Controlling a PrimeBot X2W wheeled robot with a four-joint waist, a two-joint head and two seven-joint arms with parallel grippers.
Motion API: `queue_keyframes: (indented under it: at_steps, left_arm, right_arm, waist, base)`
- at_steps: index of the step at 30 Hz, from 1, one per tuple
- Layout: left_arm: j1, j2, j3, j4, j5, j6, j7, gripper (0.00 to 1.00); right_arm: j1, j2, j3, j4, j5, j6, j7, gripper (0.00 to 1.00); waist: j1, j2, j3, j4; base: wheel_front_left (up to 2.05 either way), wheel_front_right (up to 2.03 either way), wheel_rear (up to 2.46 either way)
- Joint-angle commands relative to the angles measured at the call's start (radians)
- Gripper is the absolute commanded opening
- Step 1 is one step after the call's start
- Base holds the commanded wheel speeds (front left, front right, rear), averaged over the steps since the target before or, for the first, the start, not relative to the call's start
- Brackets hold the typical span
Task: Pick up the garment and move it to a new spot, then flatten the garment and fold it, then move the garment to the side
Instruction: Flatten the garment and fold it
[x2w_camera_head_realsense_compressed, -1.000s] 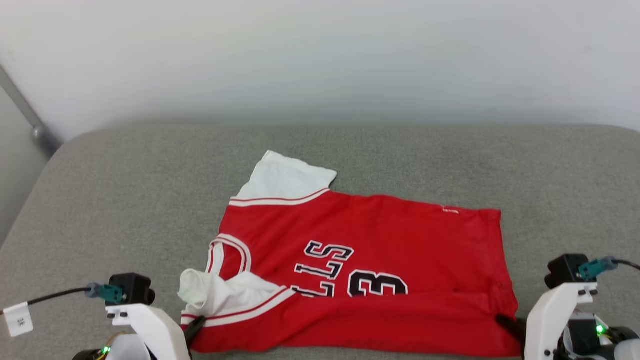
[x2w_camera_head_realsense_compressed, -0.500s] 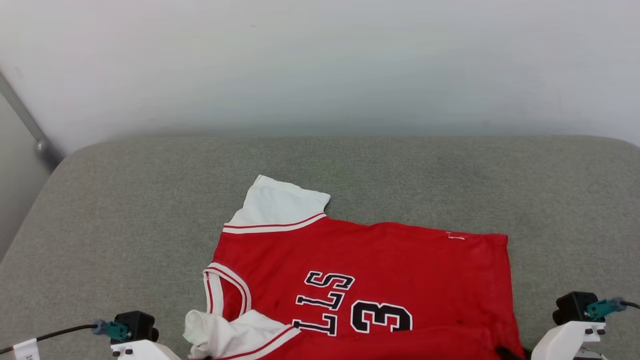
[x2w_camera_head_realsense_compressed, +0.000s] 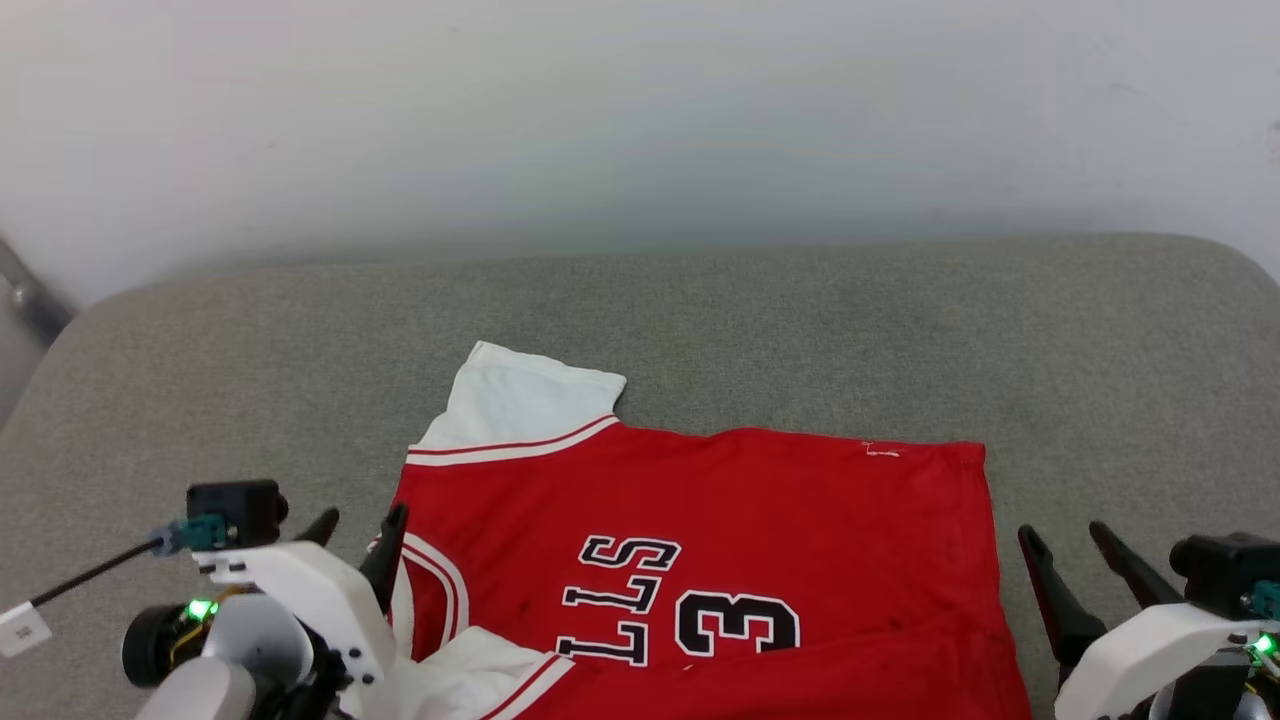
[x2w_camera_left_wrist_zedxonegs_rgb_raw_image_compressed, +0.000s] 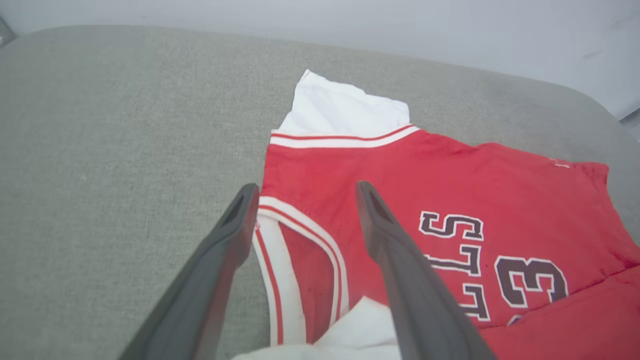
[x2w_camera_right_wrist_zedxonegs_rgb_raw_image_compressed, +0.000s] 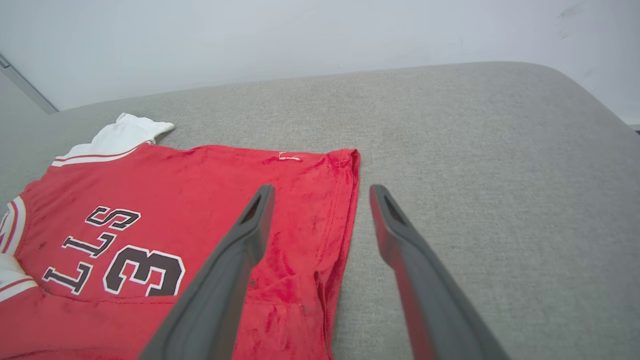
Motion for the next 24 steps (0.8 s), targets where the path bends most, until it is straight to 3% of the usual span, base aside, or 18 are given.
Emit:
queue_keyframes:
  at_steps: [1, 10, 16, 20, 24]
  left_arm:
    - [-0.032, -0.004, 0.008, 0.003, 0.009, 0.001, -0.019, 1.00]
    - [-0.316, -0.003, 0.049, 0.093, 0.056, -0.027, -0.084, 1.00]
    - [-0.512, 0.012, 0.079, 0.181, 0.000, -0.101, -0.037, 1.00]
    - [-0.625, 0.047, 0.086, 0.246, -0.033, -0.148, 0.045, 1.00]
    - [-0.714, 0.111, 0.059, 0.298, -0.067, -0.203, 0.220, 1.00]
  right_arm:
    - [-0.020, 0.006, 0.003, -0.017, -0.018, 0.000, -0.021, 1.00]
    - [-0.146, 0.053, 0.020, -0.101, -0.081, 0.000, -0.117, 1.00]
    - [-0.222, 0.074, 0.043, -0.138, -0.090, 0.000, -0.150, 1.00]
    - [-0.248, 0.086, 0.049, -0.146, -0.091, 0.000, -0.167, 1.00]
    - [-0.258, 0.096, 0.052, -0.138, -0.083, 0.000, -0.174, 1.00]
  waist:
    - [0.0000, -0.0001, 0.027, -0.020]
    - [0.0000, -0.0001, 0.224, -0.099]
    - [0.0000, -0.0001, 0.340, -0.143]
    - [0.0000, -0.0001, 0.401, -0.172]
    - [0.0000, -0.0001, 0.448, -0.201]
  base:
    - [0.00, 0.00, 0.00]
    - [0.00, 0.00, 0.00]
    - [0.00, 0.00, 0.00]
    - [0.00, 0.00, 0.00]
    - [0.00, 0.00, 0.00]
